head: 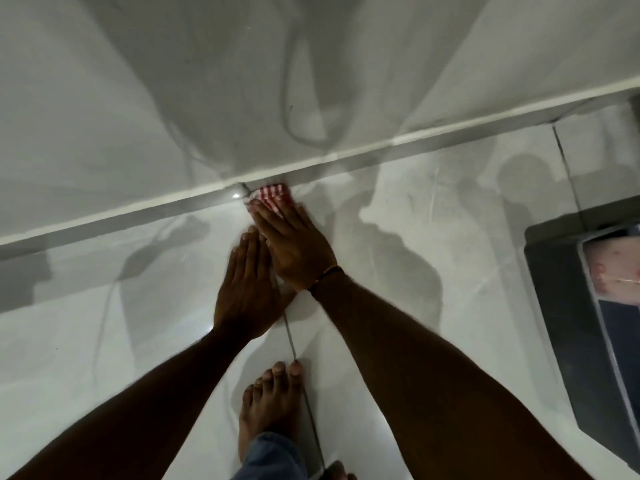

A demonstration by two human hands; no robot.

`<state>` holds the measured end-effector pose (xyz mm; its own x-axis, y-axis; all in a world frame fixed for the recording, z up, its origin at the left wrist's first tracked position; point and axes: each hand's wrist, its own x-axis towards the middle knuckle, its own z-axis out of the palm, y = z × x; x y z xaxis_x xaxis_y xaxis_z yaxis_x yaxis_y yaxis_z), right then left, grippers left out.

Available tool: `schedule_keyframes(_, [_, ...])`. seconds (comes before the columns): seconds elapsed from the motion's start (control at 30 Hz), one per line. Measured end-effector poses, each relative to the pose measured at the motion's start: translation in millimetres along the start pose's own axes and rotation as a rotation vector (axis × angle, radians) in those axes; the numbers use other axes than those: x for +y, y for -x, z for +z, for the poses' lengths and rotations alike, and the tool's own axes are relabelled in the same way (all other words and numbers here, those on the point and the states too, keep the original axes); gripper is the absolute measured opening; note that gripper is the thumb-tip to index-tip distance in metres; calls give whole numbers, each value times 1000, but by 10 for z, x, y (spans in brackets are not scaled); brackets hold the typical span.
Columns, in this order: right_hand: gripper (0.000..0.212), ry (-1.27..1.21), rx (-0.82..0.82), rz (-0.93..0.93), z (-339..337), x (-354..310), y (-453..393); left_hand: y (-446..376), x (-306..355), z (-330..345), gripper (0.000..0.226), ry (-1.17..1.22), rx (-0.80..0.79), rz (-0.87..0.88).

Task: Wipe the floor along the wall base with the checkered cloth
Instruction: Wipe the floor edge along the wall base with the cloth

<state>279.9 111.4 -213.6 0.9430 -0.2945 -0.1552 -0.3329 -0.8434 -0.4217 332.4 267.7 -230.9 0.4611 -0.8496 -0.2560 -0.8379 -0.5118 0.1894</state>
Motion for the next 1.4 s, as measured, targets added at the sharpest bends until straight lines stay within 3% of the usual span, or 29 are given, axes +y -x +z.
schedule_keyframes(0.1, [70, 1, 76, 141, -146, 437, 128, -36, 32, 16, 110, 24, -17, -36])
schedule_keyframes(0.23, [65, -17, 136, 391, -520, 1344, 446, -51, 33, 15, 115, 27, -49, -60])
schedule_keyframes(0.4, [67, 47, 210, 543, -997, 2523, 812, -78, 27, 18, 116, 52, -59, -69])
schedule_keyframes(0.53, [83, 93, 152, 884, -1446, 3390, 755, -101, -14, 91, 118, 56, -20, -64])
schedule_keyframes(0.6, [97, 99, 151, 980, -1586, 3701, 671, -117, -28, 166, 118, 44, 8, -66])
schedule_keyframes(0.73, [89, 123, 145, 1115, -1702, 3863, 607, -123, -85, 270, 118, 17, 48, -41])
schedule_keyframes(0.83, [93, 135, 163, 1025, -1609, 3666, 621, -125, -87, 236, 119, 7, 42, -39])
schedule_keyframes(0.97, [89, 98, 140, 795, -1143, 2856, 614, -94, -15, 118, 115, 10, -19, -41])
schedule_keyframes(1.13, [77, -98, 444, 481, -489, 1288, 394, -78, 51, -21, 115, -13, -78, -63])
schedule_keyframes(1.27, [73, -278, 289, 422, -55, 0, 46, -70, 54, -91, 111, -22, -113, -61])
schedule_keyframes(1.4, [57, -239, 127, 213, 198, -324, -78, 34, -29, -53, 107, 8, -113, -21])
